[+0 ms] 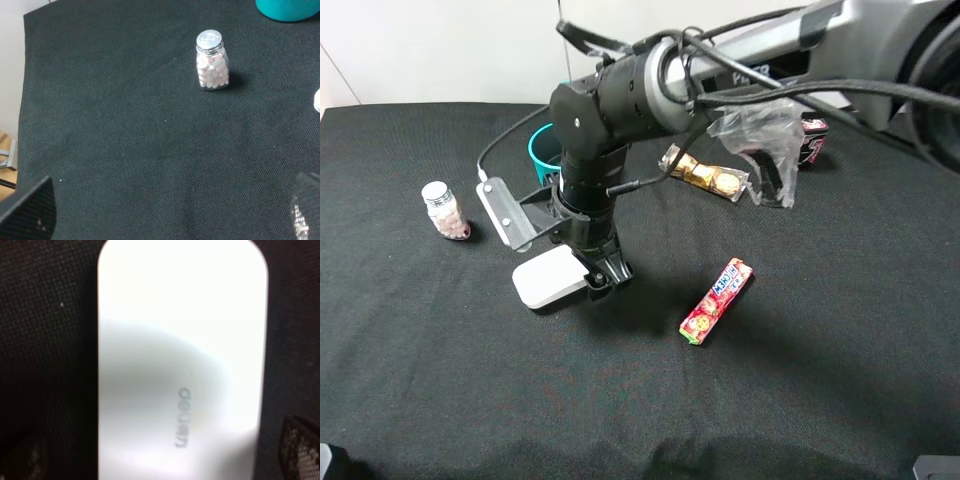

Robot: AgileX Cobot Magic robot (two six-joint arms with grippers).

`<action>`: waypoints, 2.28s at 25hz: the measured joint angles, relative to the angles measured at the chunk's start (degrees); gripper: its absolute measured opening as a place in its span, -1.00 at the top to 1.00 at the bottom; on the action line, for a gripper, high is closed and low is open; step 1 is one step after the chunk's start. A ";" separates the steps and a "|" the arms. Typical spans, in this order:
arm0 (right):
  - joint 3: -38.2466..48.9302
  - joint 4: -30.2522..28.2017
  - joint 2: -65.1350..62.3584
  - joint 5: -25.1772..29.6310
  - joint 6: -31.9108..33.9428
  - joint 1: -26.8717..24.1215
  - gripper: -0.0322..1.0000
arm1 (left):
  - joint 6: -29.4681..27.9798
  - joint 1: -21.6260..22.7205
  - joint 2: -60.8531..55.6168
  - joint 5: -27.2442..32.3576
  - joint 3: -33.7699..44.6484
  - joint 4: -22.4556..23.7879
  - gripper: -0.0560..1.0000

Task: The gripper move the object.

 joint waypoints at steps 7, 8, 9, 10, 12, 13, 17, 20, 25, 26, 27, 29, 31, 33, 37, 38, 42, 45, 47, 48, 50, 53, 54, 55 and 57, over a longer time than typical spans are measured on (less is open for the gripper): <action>-0.43 0.00 1.55 -0.65 -0.06 0.00 -0.41 | 0.00 0.00 0.00 0.00 0.00 0.00 -0.98; -0.43 0.00 1.55 -0.72 -0.06 0.00 -0.41 | 0.00 0.00 0.00 0.00 0.00 0.00 -0.98; -0.43 0.00 1.55 -0.77 -0.11 0.00 -0.41 | 0.00 0.00 0.00 0.00 0.00 0.00 -0.98; -0.43 0.00 1.55 -0.77 -0.11 0.00 -0.41 | 0.00 0.00 0.00 0.00 0.00 0.00 -0.98; -0.43 0.00 1.55 -0.84 -0.06 0.00 -0.41 | 0.00 0.00 0.00 0.00 0.00 0.00 -0.98; -0.43 0.00 1.59 -0.84 -0.06 0.00 -0.41 | 0.00 0.00 0.00 0.00 0.00 0.00 -0.98; -0.43 0.00 1.59 -0.84 -0.06 0.00 -0.41 | 0.00 0.00 0.00 0.00 0.00 0.00 -0.98; -0.43 0.00 1.59 -0.70 -0.06 0.00 -0.36 | 0.00 0.00 0.00 0.00 0.00 0.00 -0.98; -0.55 0.05 1.85 -0.46 -0.01 0.00 -0.06 | 0.00 0.00 0.00 0.00 0.00 0.00 -0.98; -0.68 0.05 1.85 -0.90 -0.01 0.00 0.03 | 0.00 0.00 0.00 0.00 0.00 0.00 -0.98; -0.73 0.05 1.85 -0.81 0.20 0.00 0.05 | 0.00 0.00 0.00 0.00 0.00 0.00 -0.98; -0.80 0.05 1.90 -0.64 0.20 0.00 0.05 | 0.00 0.00 0.00 0.00 0.00 0.00 -0.98; -0.80 0.12 1.90 -0.64 0.20 0.00 0.05 | 0.00 0.00 0.00 0.00 0.00 0.00 -0.98; -0.80 0.18 1.90 -0.64 0.20 0.00 0.05 | 0.00 0.00 0.00 0.00 0.00 0.00 -0.98; -0.80 0.29 1.90 -0.64 0.20 0.00 0.05 | 0.00 0.00 0.00 0.00 0.00 0.00 -0.98; -0.80 0.29 1.90 -0.64 0.20 0.00 0.05 | 0.00 0.00 0.00 0.00 0.00 0.00 -0.98; -0.80 0.37 1.90 -0.63 0.20 0.00 0.05 | 0.00 0.00 0.00 0.00 0.00 0.00 -0.98; -0.80 0.44 1.12 -0.02 0.26 0.00 0.05 | 0.00 0.00 0.00 0.00 0.00 0.00 -0.98; -0.80 0.48 0.16 0.93 0.57 0.00 0.05 | 0.00 0.00 0.00 0.00 0.00 0.00 -0.98; -0.80 0.48 -0.34 1.61 0.86 0.00 0.05 | 0.00 0.00 0.00 0.00 0.00 0.00 -0.98; -0.80 0.40 -1.26 2.36 1.45 0.00 0.05 | 0.00 0.00 0.00 0.00 0.00 0.00 -0.98; -0.80 0.40 -2.07 2.51 1.71 0.00 0.05 | 0.00 0.00 0.00 0.00 0.00 0.00 -0.98; -0.80 0.36 -2.31 2.56 1.85 0.00 0.05 | 0.00 0.00 0.00 0.00 0.00 0.00 -0.98; -0.80 0.36 -2.57 2.70 2.00 0.00 0.05 | 0.00 0.00 0.00 0.00 0.00 0.00 -0.98; -0.80 0.36 -3.19 3.28 2.77 0.00 0.05 | 0.00 0.00 0.00 0.00 0.00 0.00 -0.98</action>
